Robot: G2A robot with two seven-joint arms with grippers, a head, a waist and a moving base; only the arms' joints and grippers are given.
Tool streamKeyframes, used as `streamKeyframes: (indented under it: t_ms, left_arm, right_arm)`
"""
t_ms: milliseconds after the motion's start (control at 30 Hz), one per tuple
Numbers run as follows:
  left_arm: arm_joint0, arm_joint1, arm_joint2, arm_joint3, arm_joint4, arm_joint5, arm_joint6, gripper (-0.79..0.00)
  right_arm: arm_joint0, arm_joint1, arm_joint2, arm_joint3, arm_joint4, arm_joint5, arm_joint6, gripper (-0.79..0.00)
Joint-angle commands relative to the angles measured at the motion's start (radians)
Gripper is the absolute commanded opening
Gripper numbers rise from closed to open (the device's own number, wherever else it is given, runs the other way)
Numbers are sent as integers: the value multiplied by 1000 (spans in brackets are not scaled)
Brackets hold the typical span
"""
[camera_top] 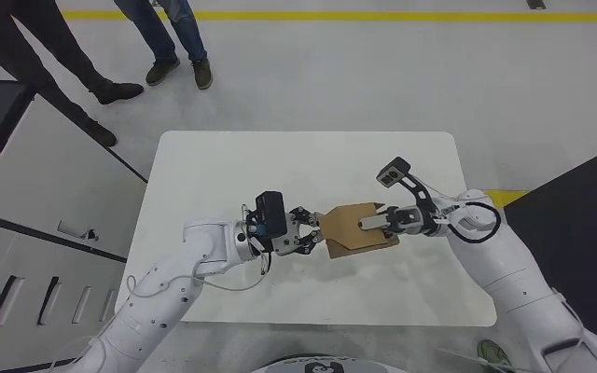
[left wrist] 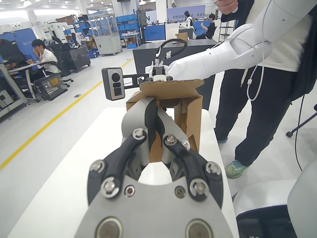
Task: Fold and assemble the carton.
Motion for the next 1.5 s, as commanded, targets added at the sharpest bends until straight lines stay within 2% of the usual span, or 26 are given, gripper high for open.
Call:
streamKeyframes:
  t_ms: [0,600,1000,1467]
  left_arm:
    - [0,-1,2,4,1,2,-4,-785]
    - [1,1,-25,12,-5,3,6,-785]
    - [-18,-7,10,27,-6,-6,-2,-785]
    - [-11,-7,-5,25,-5,-1,2,-785]
  right_arm:
    - [0,1,-1,-8,-6,0,0,-785]
    - [-8,0,35,3,-11,0,0,-785]
    - [1,-3,7,0,-8,0,0,-785]
    - [3,0,9,6,3,0,0,-785]
